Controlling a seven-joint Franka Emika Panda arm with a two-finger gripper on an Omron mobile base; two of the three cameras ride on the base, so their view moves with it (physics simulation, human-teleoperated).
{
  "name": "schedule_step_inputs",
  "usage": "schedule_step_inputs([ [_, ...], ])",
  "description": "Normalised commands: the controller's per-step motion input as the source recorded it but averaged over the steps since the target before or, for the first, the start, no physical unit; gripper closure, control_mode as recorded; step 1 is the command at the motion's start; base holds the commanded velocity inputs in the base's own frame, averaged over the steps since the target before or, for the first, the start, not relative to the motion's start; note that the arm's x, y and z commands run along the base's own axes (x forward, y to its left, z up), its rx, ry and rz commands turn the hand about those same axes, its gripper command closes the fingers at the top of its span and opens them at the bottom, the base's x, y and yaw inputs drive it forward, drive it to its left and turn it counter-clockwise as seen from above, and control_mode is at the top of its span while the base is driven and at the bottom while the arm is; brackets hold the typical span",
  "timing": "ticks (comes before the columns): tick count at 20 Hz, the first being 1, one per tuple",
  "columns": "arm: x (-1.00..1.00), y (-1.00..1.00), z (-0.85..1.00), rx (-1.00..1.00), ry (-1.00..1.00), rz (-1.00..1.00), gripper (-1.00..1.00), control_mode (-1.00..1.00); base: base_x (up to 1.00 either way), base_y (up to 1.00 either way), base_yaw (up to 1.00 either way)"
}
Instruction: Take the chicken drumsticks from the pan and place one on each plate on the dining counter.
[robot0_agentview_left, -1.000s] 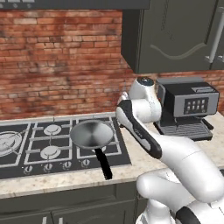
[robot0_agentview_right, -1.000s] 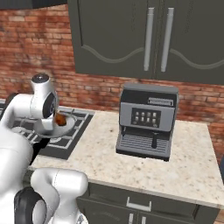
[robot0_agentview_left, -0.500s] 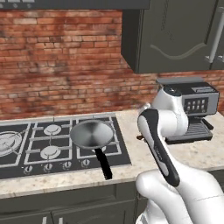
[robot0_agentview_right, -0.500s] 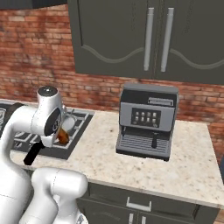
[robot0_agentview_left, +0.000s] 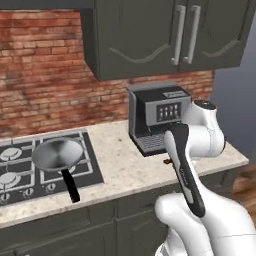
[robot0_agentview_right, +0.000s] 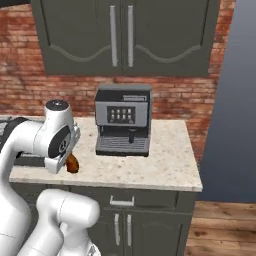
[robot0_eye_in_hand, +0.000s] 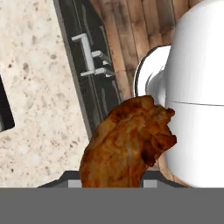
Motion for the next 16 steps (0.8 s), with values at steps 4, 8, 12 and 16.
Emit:
schedule_step_inputs([
  [4,0.0,0.0,0.0,0.0,0.0,0.0,1.0,1.0,-0.22,-0.74,-0.56],
  [8,0.0,0.0,0.0,0.0,0.0,0.0,1.0,1.0,0.0,-0.63,-0.67],
  [12,0.0,0.0,0.0,0.0,0.0,0.0,1.0,1.0,0.0,-0.92,-0.62],
  [16,0.0,0.0,0.0,0.0,0.0,0.0,1.0,1.0,0.16,-1.0,-0.58],
])
